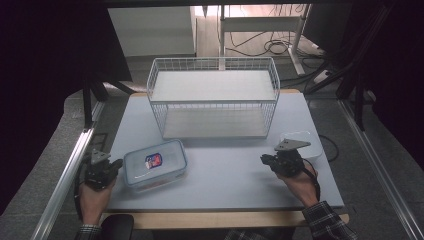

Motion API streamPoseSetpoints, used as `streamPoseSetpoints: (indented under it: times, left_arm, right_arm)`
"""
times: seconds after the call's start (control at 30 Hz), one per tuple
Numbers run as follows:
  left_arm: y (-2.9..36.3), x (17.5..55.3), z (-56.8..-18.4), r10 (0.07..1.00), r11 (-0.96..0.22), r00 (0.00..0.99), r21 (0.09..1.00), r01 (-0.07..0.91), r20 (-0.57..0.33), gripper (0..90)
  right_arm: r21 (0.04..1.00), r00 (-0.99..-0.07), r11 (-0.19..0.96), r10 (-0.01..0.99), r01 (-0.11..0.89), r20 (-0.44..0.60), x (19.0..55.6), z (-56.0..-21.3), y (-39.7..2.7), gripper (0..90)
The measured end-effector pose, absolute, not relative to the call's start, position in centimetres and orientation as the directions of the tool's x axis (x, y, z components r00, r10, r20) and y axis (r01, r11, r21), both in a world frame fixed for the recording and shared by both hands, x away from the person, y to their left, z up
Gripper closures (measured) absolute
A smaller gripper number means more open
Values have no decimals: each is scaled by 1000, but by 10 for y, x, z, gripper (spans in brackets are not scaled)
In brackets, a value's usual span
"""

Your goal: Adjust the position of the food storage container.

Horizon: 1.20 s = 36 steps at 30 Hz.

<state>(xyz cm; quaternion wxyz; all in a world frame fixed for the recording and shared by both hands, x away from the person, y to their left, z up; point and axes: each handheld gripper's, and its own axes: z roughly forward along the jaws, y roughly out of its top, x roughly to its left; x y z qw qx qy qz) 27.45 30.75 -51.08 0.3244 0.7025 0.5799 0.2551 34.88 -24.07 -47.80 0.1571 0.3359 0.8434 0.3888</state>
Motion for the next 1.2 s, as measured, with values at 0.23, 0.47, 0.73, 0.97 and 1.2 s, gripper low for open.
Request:
streamPoseSetpoints:
  times: [0.23, 0.47, 0.73, 0.97, 1.2]
  left_arm:
    - [289, 287, -510, 970, -153, 242, 754, 639, -9, 900]
    - [263, 300, -510, 953, -195, 303, 761, 619, -2, 900]
    - [226, 315, -508, 918, -267, 397, 765, 586, 16, 900]
    - [195, 321, -506, 881, -327, 471, 762, 558, 34, 900]
    - [169, 321, -504, 852, -354, 522, 762, 542, 25, 900]
  right_arm:
    - [760, -734, 474, 679, 444, 4, 349, -479, -239, 852]
    - [760, -738, 477, 675, 441, 5, 348, -478, -235, 849]
    - [757, -742, 483, 670, 440, 4, 347, -479, -230, 862]
    - [756, -731, 475, 683, 451, 8, 348, -479, -230, 873]
    - [756, -730, 474, 684, 452, 8, 348, -479, -232, 861]
